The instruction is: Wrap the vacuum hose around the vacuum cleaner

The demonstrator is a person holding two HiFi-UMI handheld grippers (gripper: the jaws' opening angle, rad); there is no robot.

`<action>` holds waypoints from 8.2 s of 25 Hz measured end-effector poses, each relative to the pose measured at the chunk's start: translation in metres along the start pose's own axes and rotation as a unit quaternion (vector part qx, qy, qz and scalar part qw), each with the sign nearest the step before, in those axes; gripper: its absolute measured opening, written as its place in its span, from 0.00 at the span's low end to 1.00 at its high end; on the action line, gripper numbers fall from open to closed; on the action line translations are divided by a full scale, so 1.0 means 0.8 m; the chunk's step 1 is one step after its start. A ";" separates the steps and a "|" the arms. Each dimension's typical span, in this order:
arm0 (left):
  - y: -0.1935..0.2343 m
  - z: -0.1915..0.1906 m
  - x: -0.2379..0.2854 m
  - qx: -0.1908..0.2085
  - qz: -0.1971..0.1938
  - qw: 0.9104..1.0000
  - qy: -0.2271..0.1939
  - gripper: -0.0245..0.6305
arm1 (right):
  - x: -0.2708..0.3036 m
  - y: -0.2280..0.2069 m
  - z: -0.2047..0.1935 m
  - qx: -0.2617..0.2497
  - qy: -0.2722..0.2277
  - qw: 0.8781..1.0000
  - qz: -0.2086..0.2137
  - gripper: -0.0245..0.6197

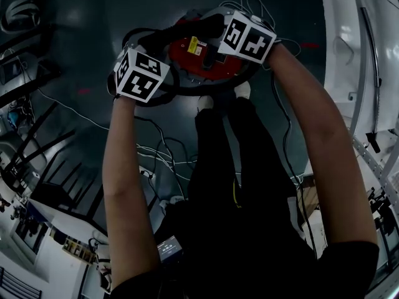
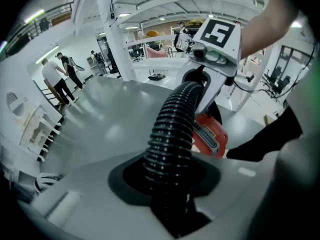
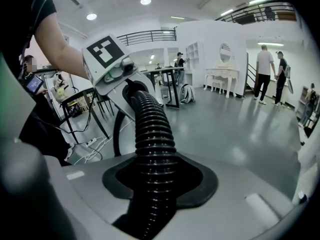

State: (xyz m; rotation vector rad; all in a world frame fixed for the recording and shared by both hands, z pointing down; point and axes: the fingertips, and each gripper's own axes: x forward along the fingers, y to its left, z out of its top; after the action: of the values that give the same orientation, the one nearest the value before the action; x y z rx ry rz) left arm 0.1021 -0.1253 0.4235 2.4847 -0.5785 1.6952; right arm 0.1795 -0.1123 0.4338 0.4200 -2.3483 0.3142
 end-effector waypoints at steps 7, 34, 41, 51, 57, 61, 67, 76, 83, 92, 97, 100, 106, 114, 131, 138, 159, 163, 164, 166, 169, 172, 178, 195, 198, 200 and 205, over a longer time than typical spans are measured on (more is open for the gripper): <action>-0.002 -0.006 -0.001 -0.041 -0.004 0.999 -0.007 0.26 | -0.017 -0.018 -0.004 0.041 -0.022 0.998 -0.053 0.51; 0.047 -0.050 -0.010 -0.379 -0.011 0.924 -0.048 0.22 | -0.078 0.016 -0.108 0.192 -0.039 0.964 -0.179 0.37; 0.023 -0.078 -0.003 -0.494 -0.040 0.866 -0.064 0.22 | -0.069 0.042 -0.111 0.200 -0.040 0.965 -0.163 0.37; -0.007 -0.090 -0.009 -0.513 -0.092 0.852 -0.052 0.19 | -0.018 0.147 -0.104 0.214 -0.055 0.974 -0.048 0.35; -0.010 -0.071 -0.020 -0.473 -0.131 0.871 -0.039 0.18 | 0.032 0.246 -0.094 0.185 -0.031 0.980 0.070 0.39; -0.005 -0.062 -0.031 -0.439 -0.141 0.887 -0.029 0.18 | 0.071 0.301 -0.093 0.160 -0.007 0.980 0.117 0.42; -0.006 -0.047 -0.046 -0.394 -0.154 0.906 -0.024 0.18 | 0.111 0.304 -0.054 0.188 -0.043 0.977 0.094 0.42; -0.018 -0.069 -0.041 -0.387 -0.175 0.905 -0.007 0.17 | 0.157 0.318 -0.016 0.196 -0.087 0.971 0.104 0.42; -0.021 -0.068 -0.038 -0.387 -0.180 0.904 -0.010 0.17 | 0.185 0.335 -0.020 0.192 -0.089 0.971 0.114 0.43; -0.022 -0.069 -0.052 -0.381 -0.213 0.900 0.005 0.16 | 0.210 0.348 -0.007 0.160 -0.086 0.976 0.119 0.39; -0.026 -0.066 -0.053 -0.390 -0.226 0.892 0.008 0.16 | 0.215 0.353 -0.010 0.135 -0.080 0.982 0.110 0.32; -0.026 -0.068 -0.053 -0.380 -0.221 0.898 0.015 0.16 | 0.208 0.357 -0.012 0.133 -0.069 0.983 0.106 0.31; -0.024 -0.064 -0.054 -0.369 -0.228 0.901 0.011 0.16 | 0.174 0.358 -0.019 0.143 -0.036 0.984 0.097 0.31; -0.025 -0.061 -0.075 -0.371 -0.225 0.900 0.031 0.16 | 0.114 0.385 0.014 0.150 -0.006 0.982 0.113 0.31; -0.039 -0.021 -0.121 -0.384 -0.220 0.897 0.014 0.16 | 0.002 0.396 0.025 0.125 0.116 0.979 0.112 0.30; -0.021 -0.014 -0.113 -0.414 -0.209 0.886 0.010 0.16 | -0.030 0.360 0.016 0.112 0.121 0.980 0.110 0.29; -0.004 -0.038 -0.059 -0.525 -0.218 0.823 -0.008 0.17 | -0.083 0.297 -0.014 0.058 0.258 0.946 0.186 0.28; -0.002 -0.022 -0.059 -0.526 -0.228 0.820 -0.011 0.17 | -0.098 0.287 -0.011 0.052 0.284 0.937 0.198 0.28; 0.000 -0.017 -0.061 -0.524 -0.230 0.820 -0.012 0.17 | -0.102 0.284 -0.009 0.052 0.288 0.936 0.198 0.28; 0.006 -0.004 -0.065 -0.519 -0.233 0.822 -0.014 0.17 | -0.110 0.274 -0.002 0.050 0.294 0.935 0.194 0.28; 0.012 0.011 -0.067 -0.513 -0.232 0.826 -0.022 0.17 | -0.124 0.258 -0.003 0.041 0.318 0.930 0.178 0.28; 0.013 0.015 -0.064 -0.516 -0.226 0.826 -0.032 0.17 | -0.131 0.243 -0.008 0.021 0.334 0.929 0.158 0.28; 0.008 -0.006 -0.047 -0.540 -0.202 0.816 -0.053 0.17 | -0.111 0.239 -0.037 -0.013 0.344 0.929 0.134 0.28; 0.008 0.044 -0.038 -0.577 -0.180 0.794 -0.064 0.17 | -0.174 0.180 -0.059 -0.055 0.403 0.899 0.162 0.27; 0.009 0.057 -0.042 -0.577 -0.181 0.793 -0.072 0.17 | -0.188 0.165 -0.059 -0.071 0.411 0.897 0.148 0.27; 0.009 0.065 -0.043 -0.574 -0.183 0.794 -0.080 0.17 | -0.192 0.155 -0.062 -0.086 0.413 0.896 0.138 0.27; 0.018 0.063 -0.041 -0.585 -0.165 0.788 -0.100 0.17 | -0.174 0.145 -0.071 -0.111 0.387 0.909 0.108 0.27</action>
State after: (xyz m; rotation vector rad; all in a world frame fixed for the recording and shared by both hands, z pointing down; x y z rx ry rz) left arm 0.1308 -0.1438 0.3721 1.6434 -0.8013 0.5556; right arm 0.2661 0.0429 0.3654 -0.0841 -1.6134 0.2492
